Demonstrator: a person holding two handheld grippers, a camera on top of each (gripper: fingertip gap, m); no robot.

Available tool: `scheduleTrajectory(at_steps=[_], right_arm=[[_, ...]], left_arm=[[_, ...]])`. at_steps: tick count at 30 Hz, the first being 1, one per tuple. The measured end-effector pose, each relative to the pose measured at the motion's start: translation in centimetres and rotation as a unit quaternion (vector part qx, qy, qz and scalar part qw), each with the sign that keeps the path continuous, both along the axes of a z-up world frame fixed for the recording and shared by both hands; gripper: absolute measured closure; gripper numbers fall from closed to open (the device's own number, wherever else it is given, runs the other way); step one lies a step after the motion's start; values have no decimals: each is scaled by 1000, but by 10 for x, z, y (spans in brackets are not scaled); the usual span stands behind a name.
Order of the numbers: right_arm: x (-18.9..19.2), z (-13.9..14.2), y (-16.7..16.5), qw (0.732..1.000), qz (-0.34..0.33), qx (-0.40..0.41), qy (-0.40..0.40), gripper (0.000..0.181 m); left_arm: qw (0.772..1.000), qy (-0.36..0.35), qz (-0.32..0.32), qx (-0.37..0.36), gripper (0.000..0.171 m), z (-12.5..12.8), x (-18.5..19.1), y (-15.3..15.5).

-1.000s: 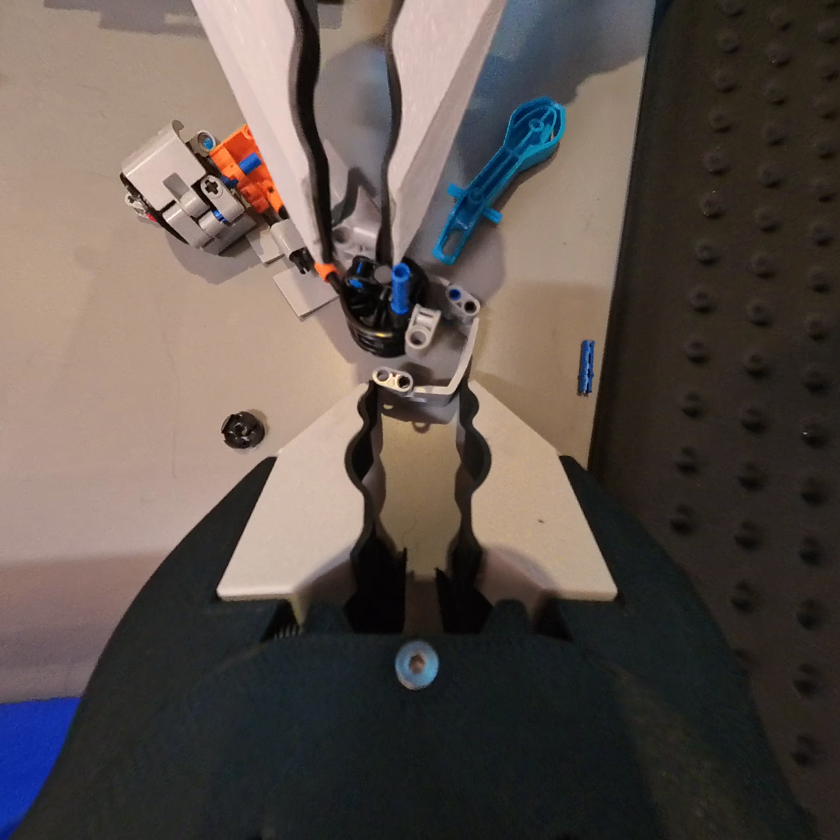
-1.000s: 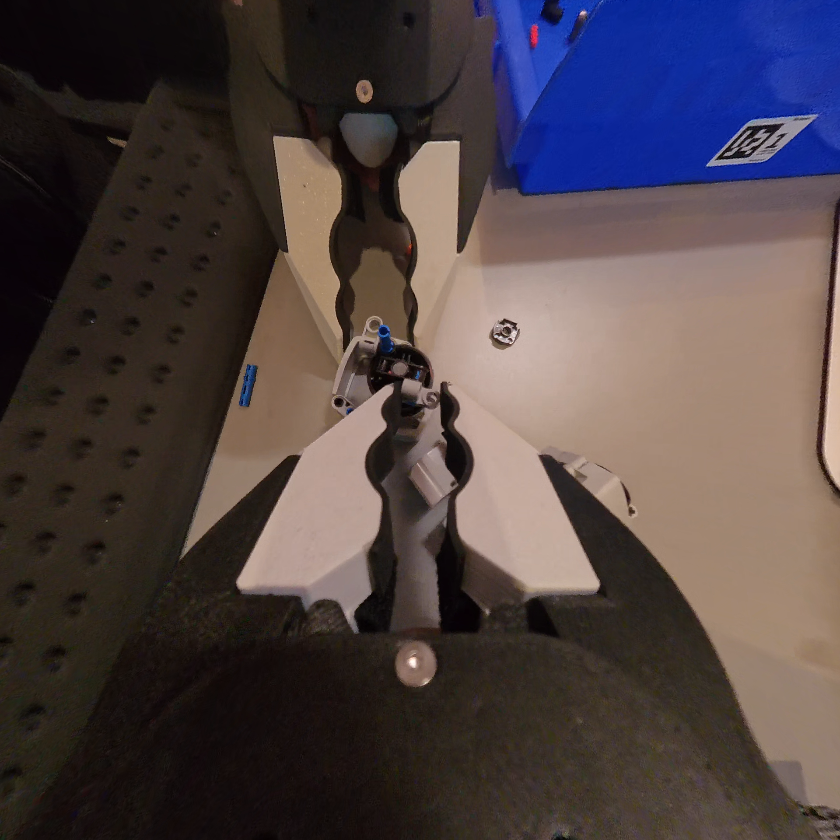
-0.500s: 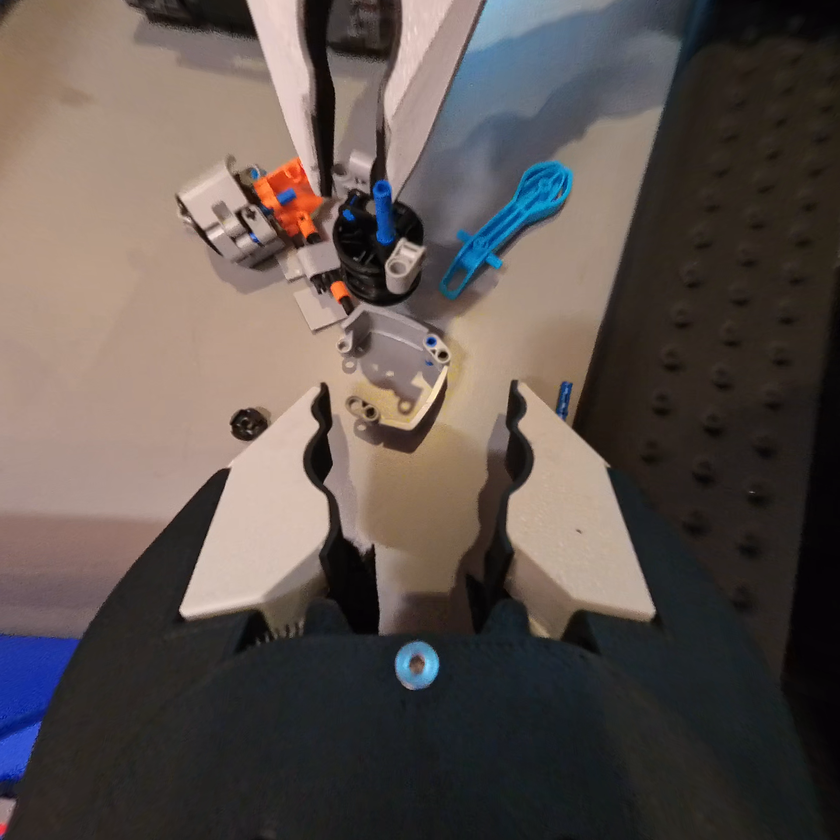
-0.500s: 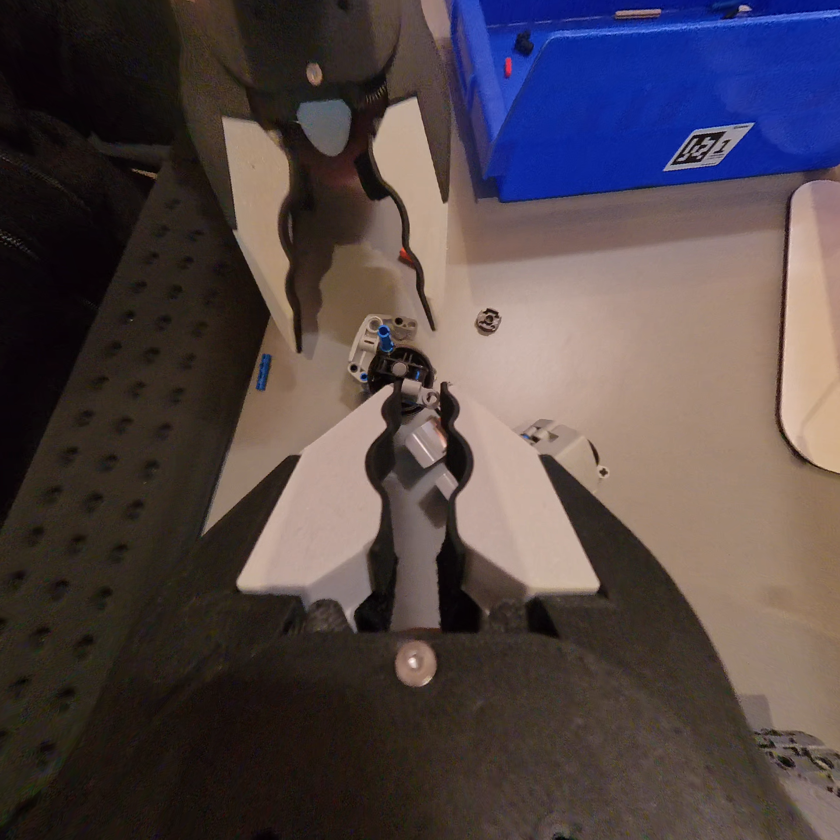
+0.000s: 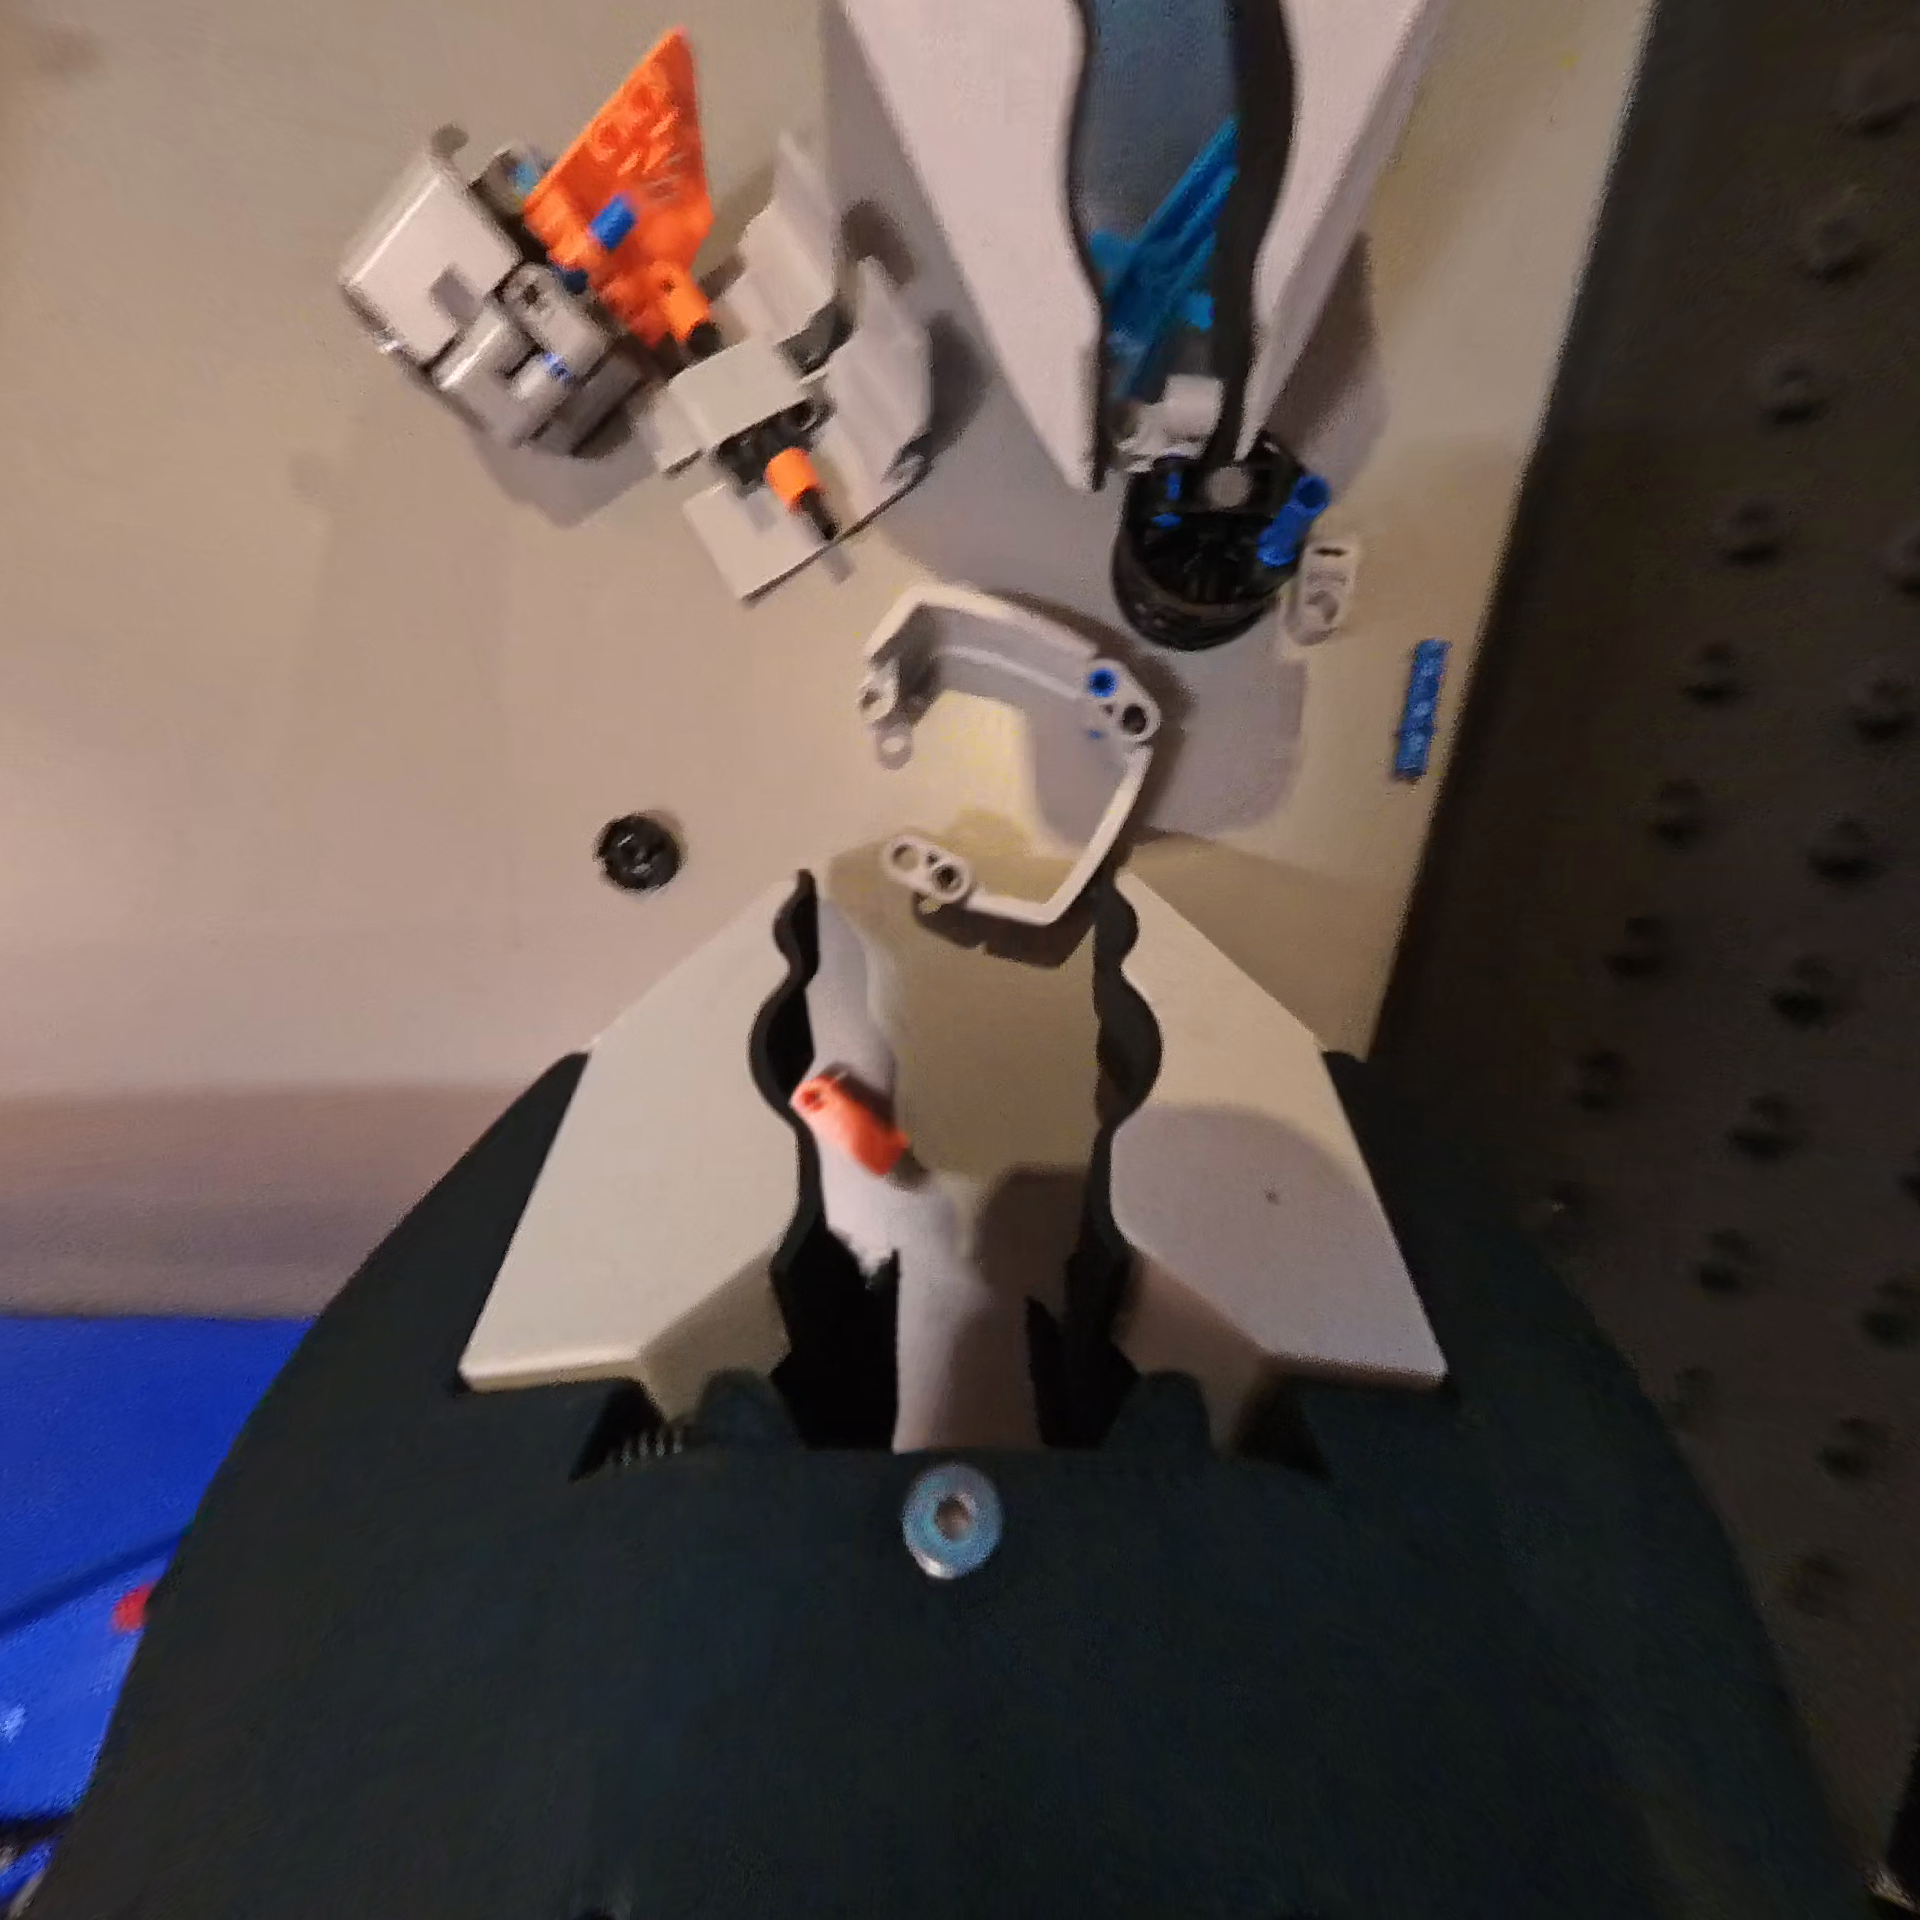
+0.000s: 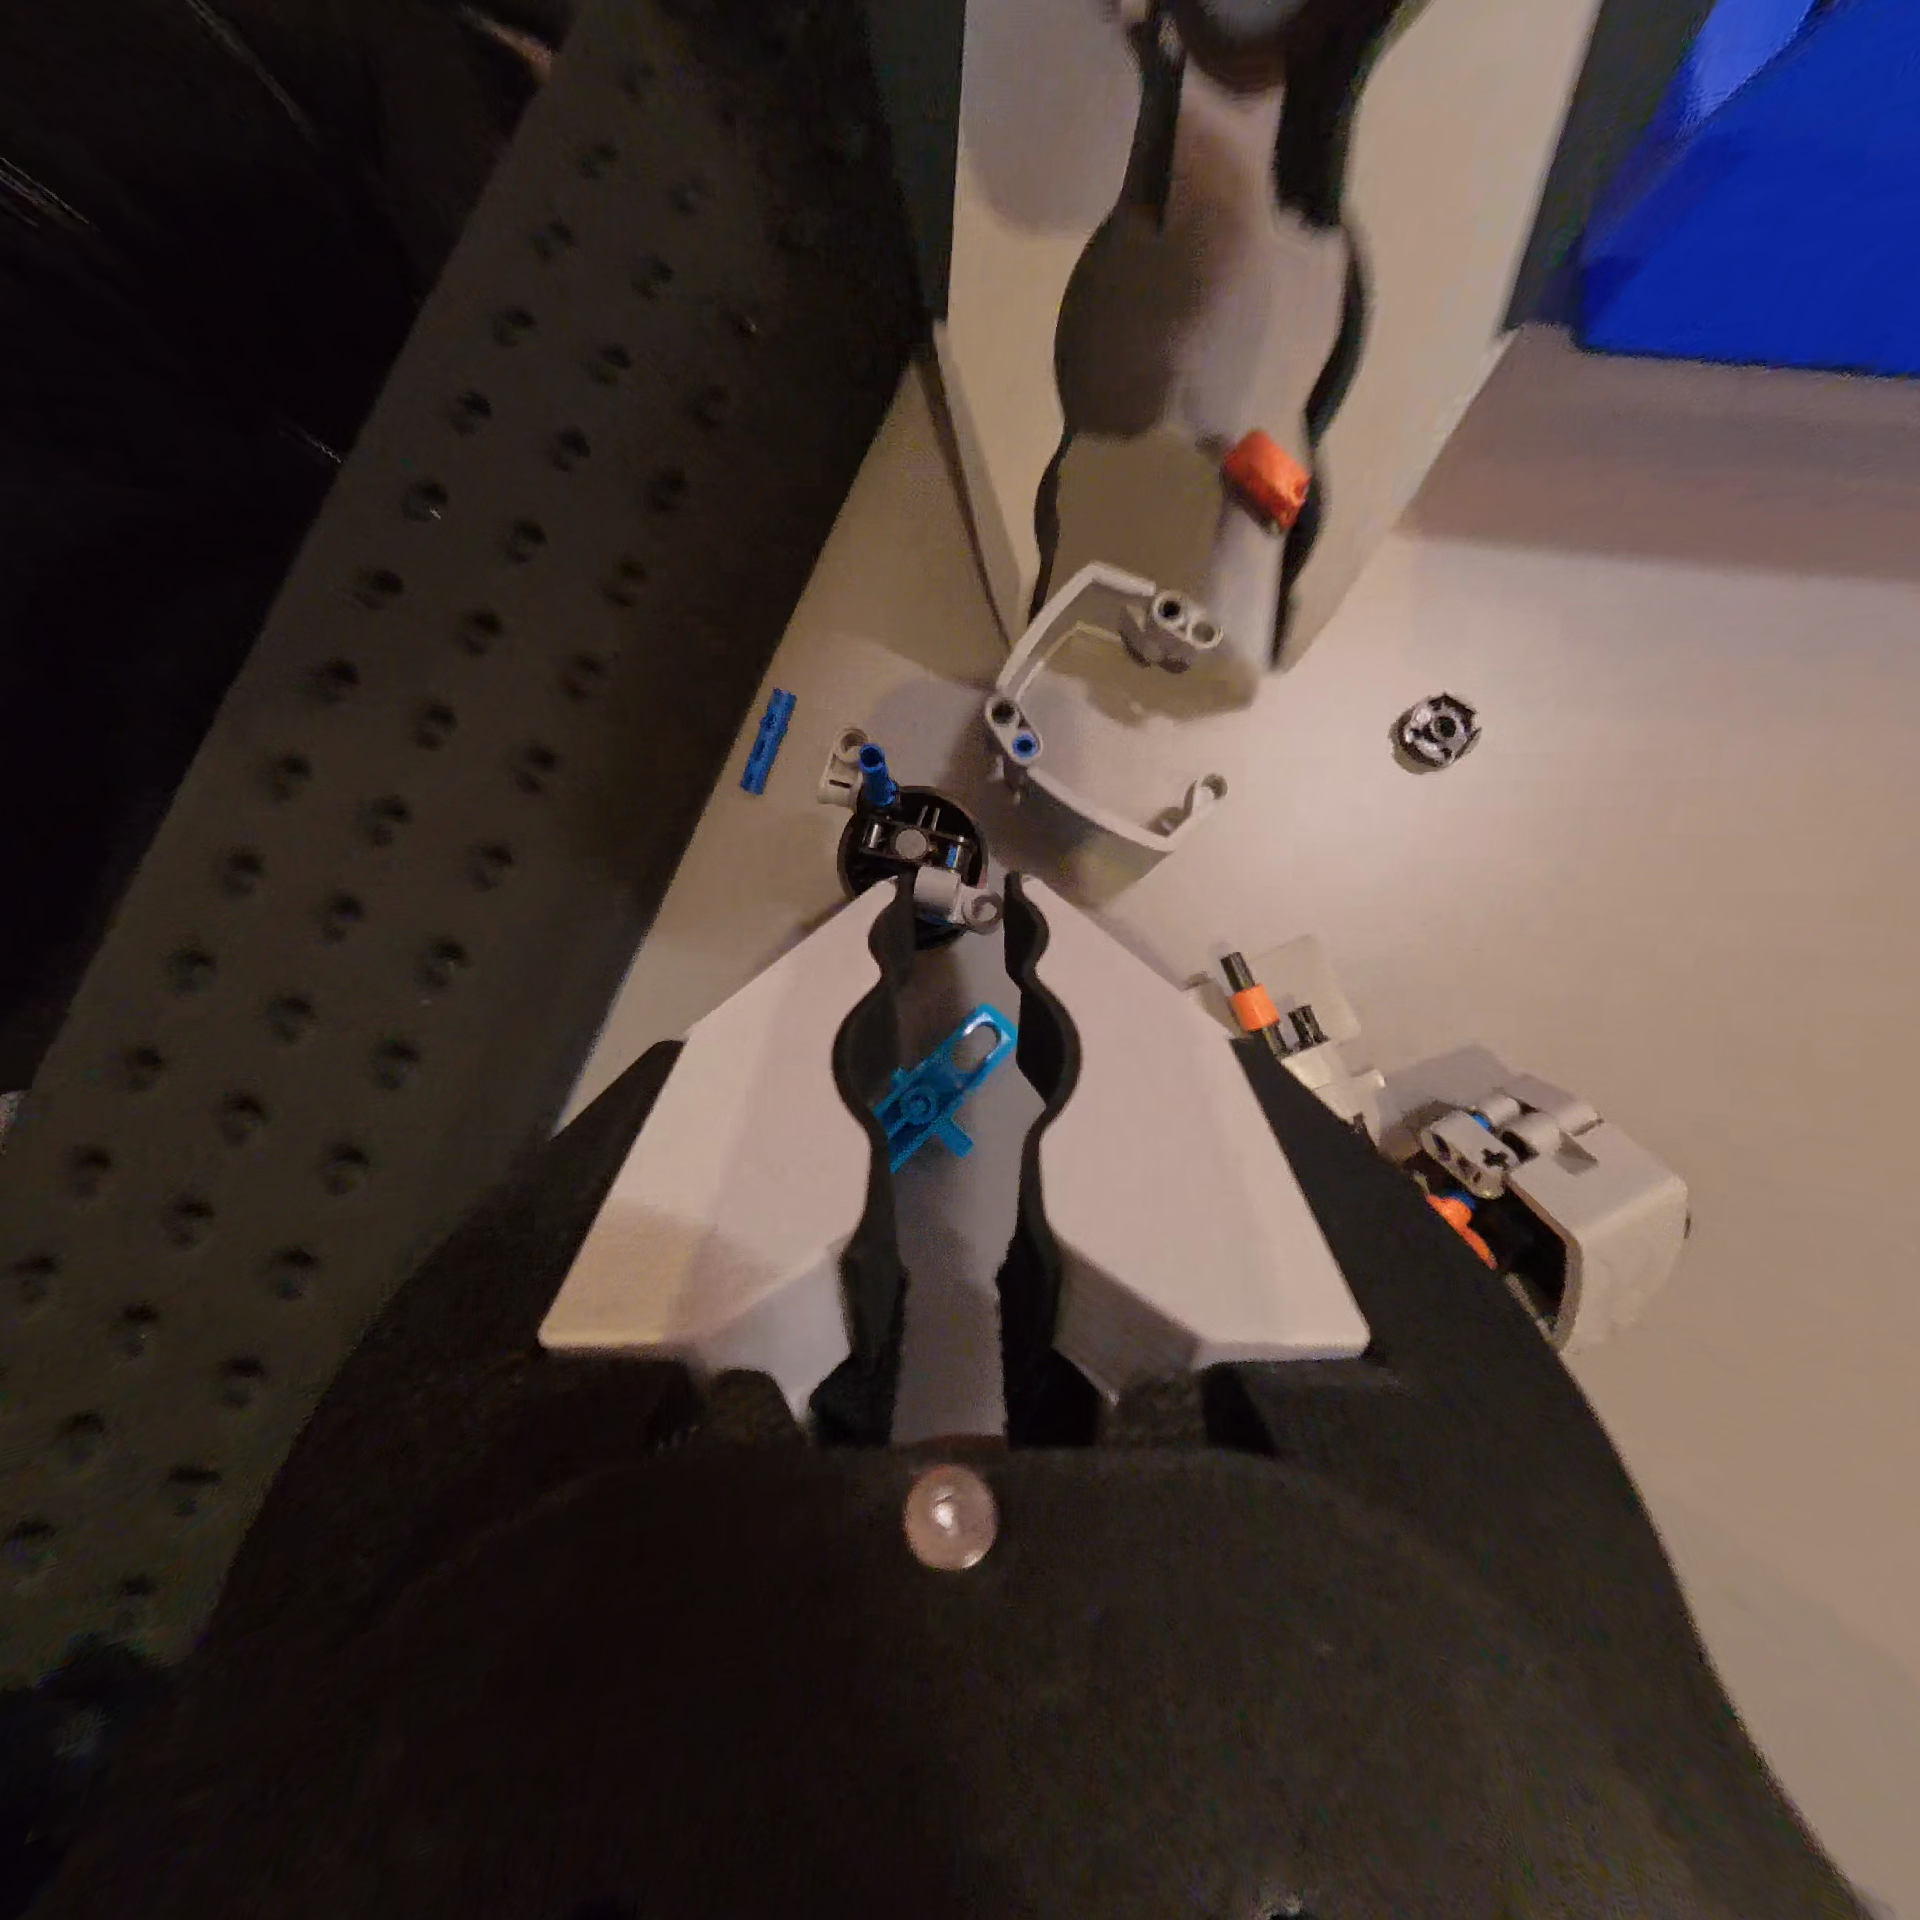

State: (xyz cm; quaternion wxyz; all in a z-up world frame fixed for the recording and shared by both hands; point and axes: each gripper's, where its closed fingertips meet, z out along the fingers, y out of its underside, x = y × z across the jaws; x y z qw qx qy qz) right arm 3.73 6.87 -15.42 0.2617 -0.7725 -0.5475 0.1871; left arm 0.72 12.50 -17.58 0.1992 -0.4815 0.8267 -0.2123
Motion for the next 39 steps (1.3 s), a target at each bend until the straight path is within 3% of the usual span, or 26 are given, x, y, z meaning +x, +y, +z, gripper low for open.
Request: scheduleTrajectory(at_steps=[4, 7, 12, 17, 26, 33, 39], right_arm=[[0, 2, 6, 1000, -19, 2, 6, 157], [3, 9, 13, 999, -46, 3, 26, 152], [7, 1, 27, 995, -97, -16, 31, 152], [-2, -5, 27, 995, -92, -24, 32, 157], [1, 1, 30, 994, -101, -17, 47, 161], [0, 28, 38, 990, -113, 26, 83, 162], [-2, 55, 22, 991, -100, 45, 73, 163]], left_arm=[[998, -9, 58, -11, 101, 12, -4, 14], [996, -4, 68, -52, 97, 16, -9, -1], [995, 23, 72, -61, 113, -1, -8, -20], [996, 15, 68, -50, 136, -3, -2, -18], [998, 5, 43, -46, 138, -1, 0, -13], [998, -35, 49, -31, 140, 23, 2, -4], [997, -65, 26, -31, 141, 47, 1, -19]])
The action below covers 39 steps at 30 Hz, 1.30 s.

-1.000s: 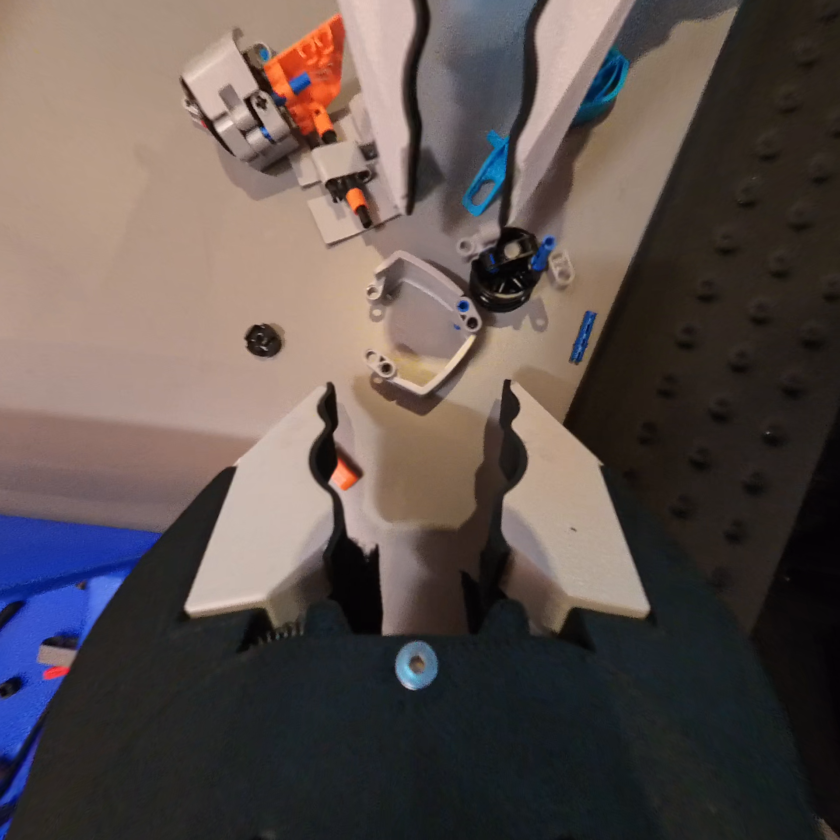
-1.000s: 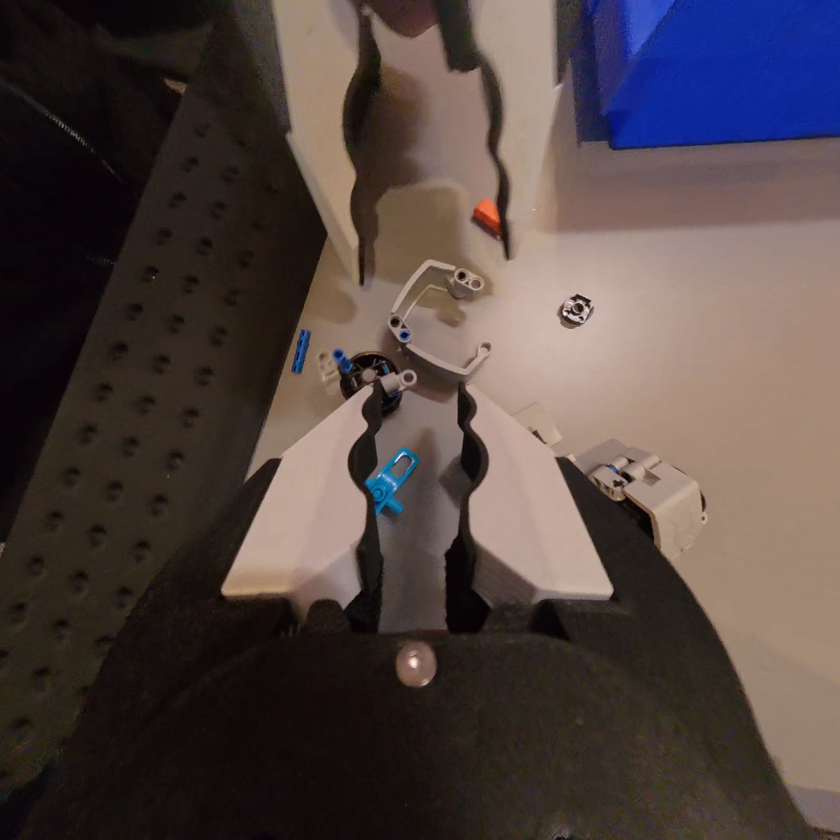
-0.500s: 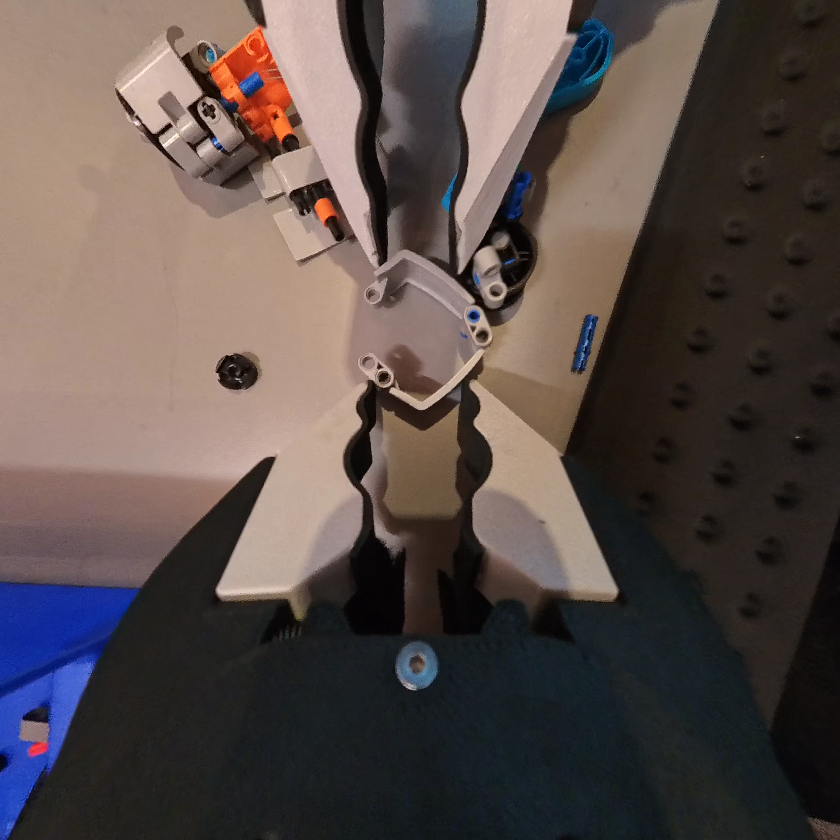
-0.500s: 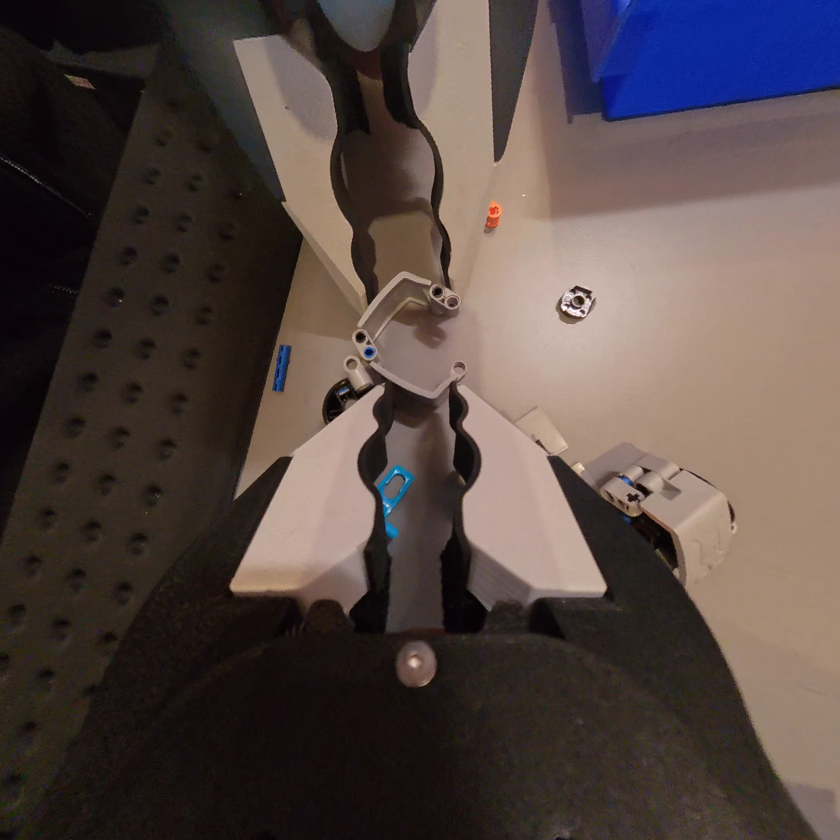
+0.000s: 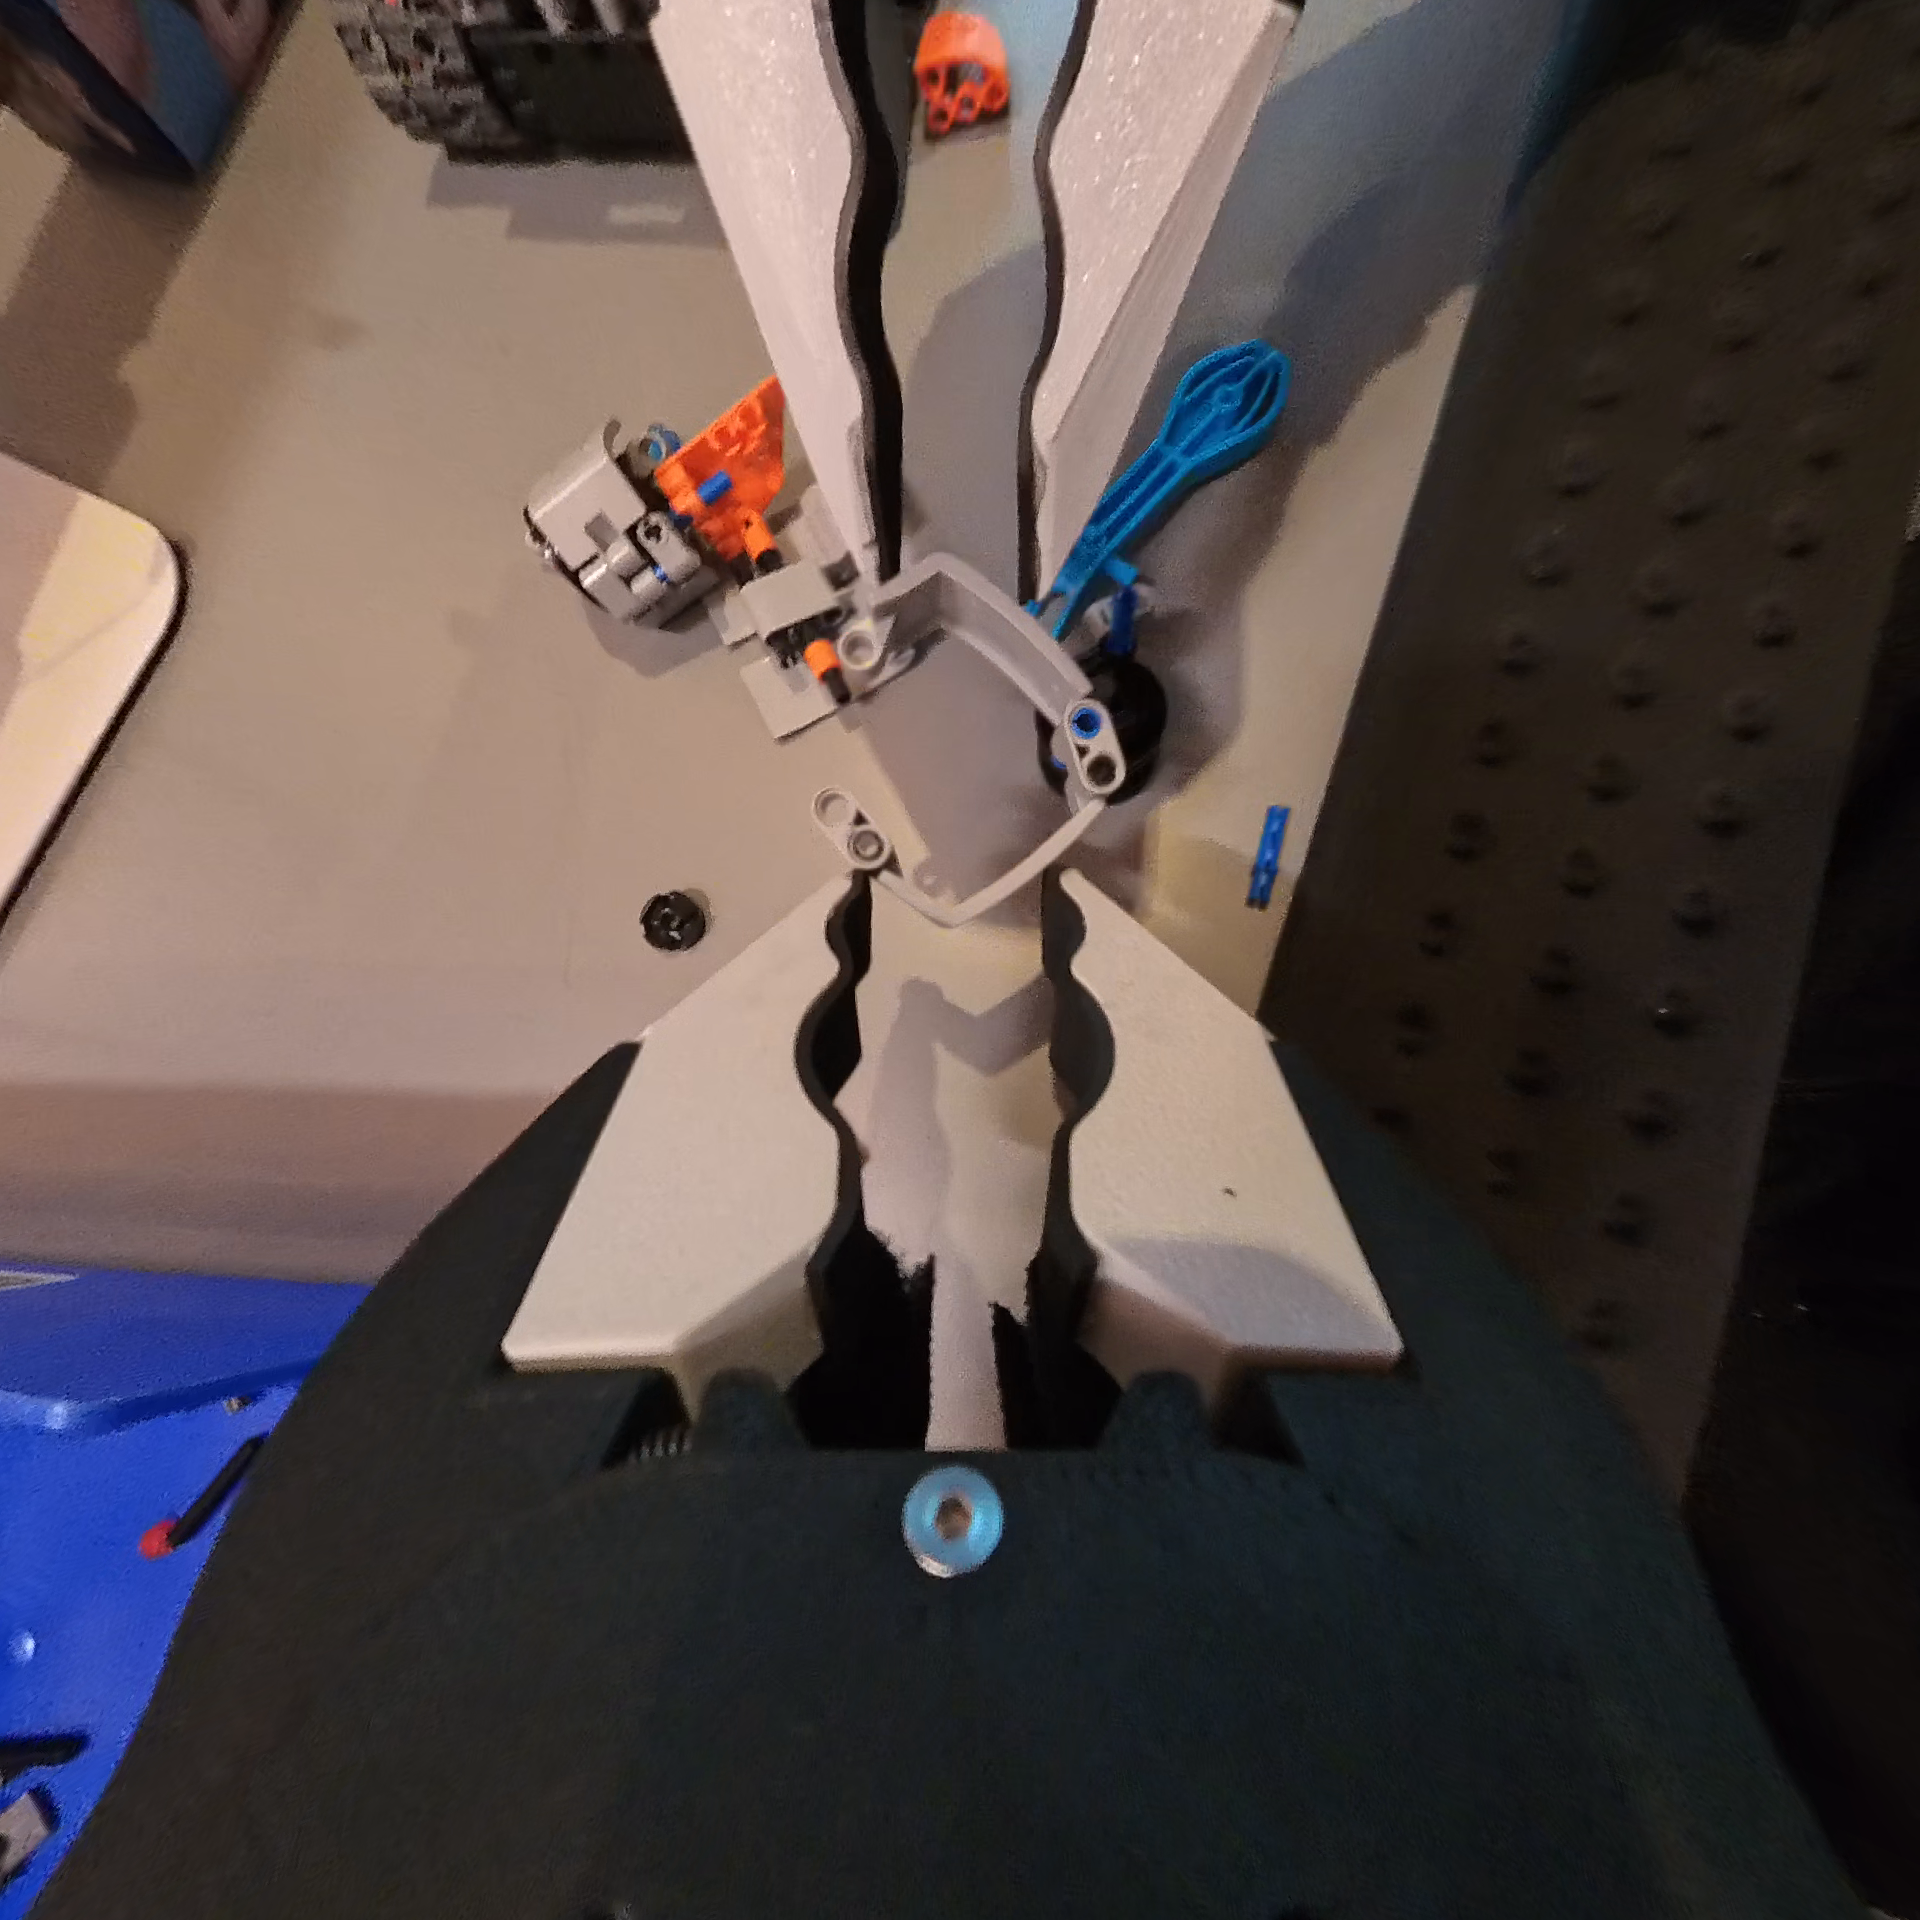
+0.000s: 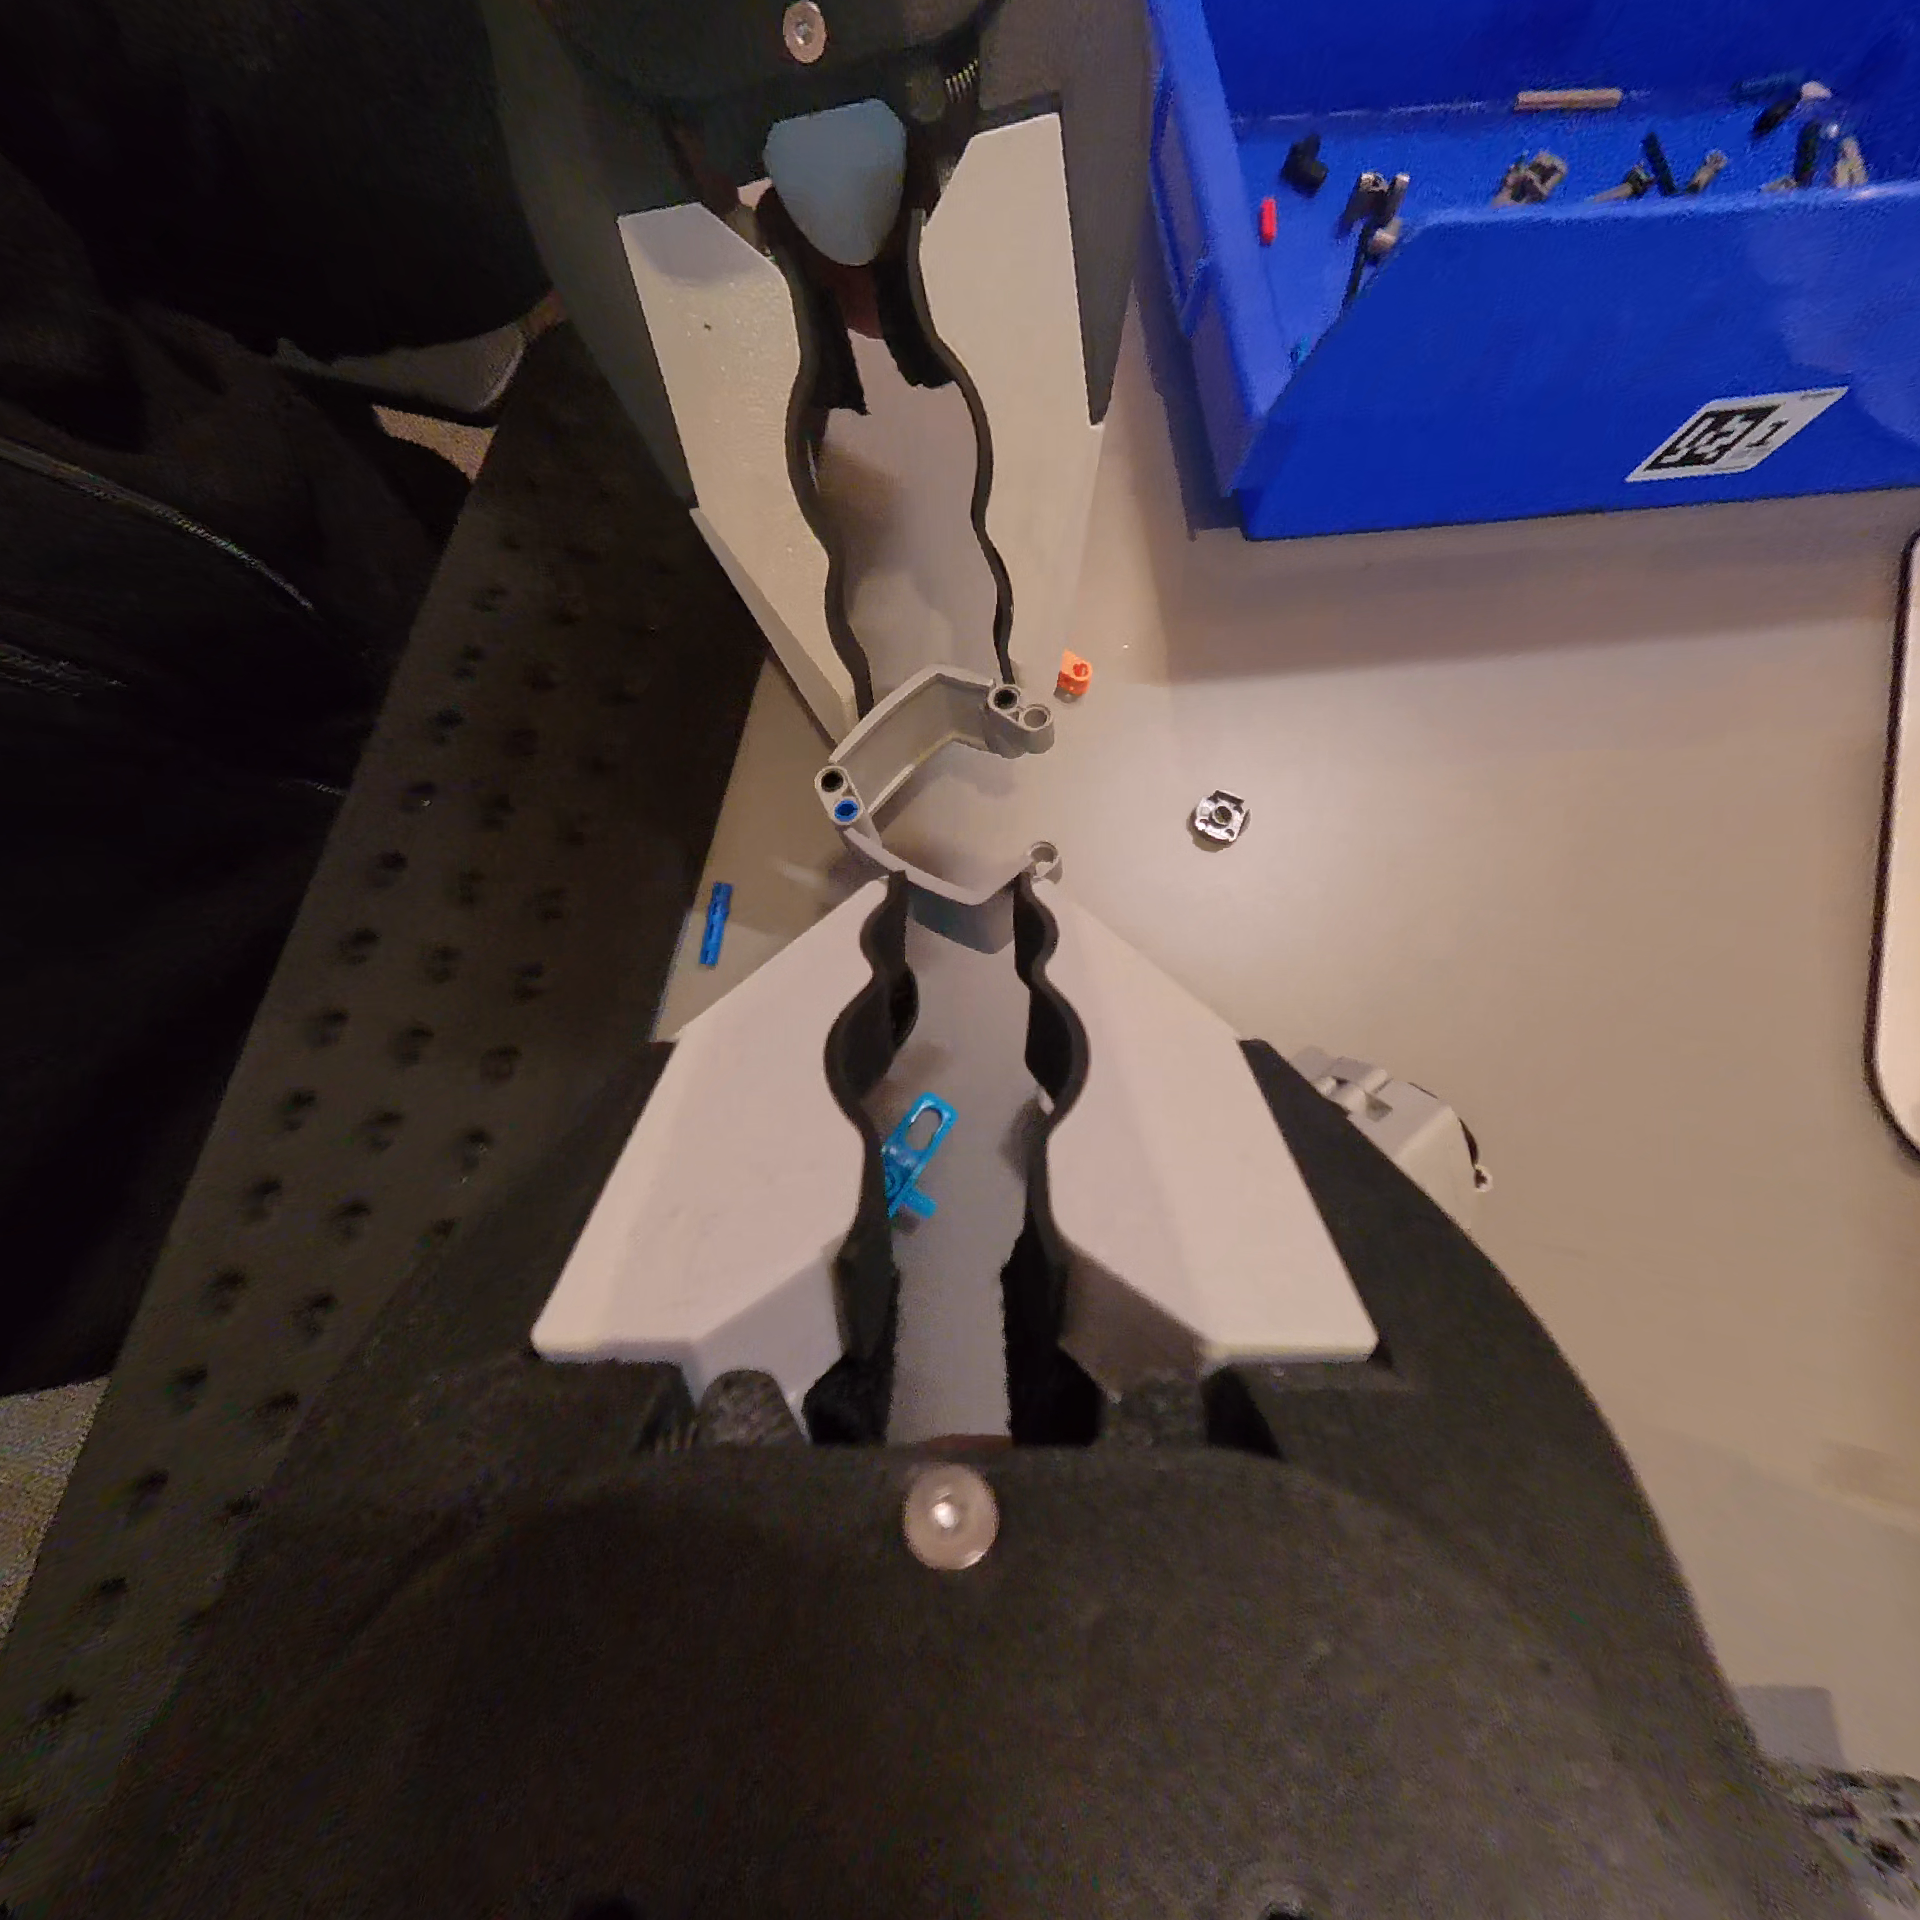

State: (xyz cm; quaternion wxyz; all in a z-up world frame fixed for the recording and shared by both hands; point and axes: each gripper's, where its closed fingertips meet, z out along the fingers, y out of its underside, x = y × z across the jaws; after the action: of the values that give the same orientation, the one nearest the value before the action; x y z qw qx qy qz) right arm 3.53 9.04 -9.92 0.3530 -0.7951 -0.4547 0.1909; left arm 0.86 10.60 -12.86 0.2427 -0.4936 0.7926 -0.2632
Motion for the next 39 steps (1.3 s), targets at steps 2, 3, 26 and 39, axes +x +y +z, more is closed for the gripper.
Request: scheduleTrajectory(at_steps=[2, 3, 26, 39], right_arm=[[-1, 7, -9, 1000, 2, 2, -9, 164], [-1, 9, -14, 1000, 2, 5, -13, 164], [4, -35, -57, 998, -42, -42, -14, 165], [14, -52, -54, 996, -51, -58, -43, 170]], left_arm=[[1000, -5, -13, 2, 141, 6, 0, -8], [1000, -6, -21, 2, 141, 8, 0, -13], [997, 38, -68, -19, 142, -25, 2, -57], [997, 51, -57, -11, 141, -40, 9, -52]])
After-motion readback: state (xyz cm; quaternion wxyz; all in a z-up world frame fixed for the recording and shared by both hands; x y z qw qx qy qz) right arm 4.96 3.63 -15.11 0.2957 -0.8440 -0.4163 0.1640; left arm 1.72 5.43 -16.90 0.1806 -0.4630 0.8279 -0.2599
